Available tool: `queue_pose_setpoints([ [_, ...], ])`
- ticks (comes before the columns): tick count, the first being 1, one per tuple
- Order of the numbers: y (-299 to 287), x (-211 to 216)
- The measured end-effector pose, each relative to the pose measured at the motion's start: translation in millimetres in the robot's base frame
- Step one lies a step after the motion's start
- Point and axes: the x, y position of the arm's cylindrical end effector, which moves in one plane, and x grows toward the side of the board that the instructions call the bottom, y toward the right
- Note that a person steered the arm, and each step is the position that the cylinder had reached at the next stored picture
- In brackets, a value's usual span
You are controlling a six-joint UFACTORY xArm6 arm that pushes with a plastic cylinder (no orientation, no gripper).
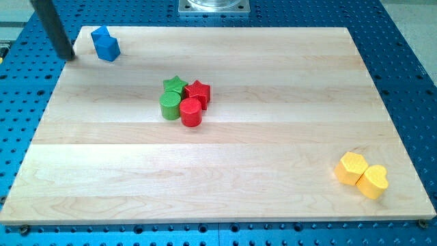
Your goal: Move the cube diagonally to the red star
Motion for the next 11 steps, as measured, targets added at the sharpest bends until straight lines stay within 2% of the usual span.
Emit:
queue_pose_setpoints([
  [1, 2, -50],
  [2, 35, -52],
  [3, 38, -17],
  [4, 36, 39],
  [5, 6, 30],
  [6, 21, 21],
  [8, 173, 26],
  [9, 99, 2],
  [10, 160, -23],
  [11, 213, 0],
])
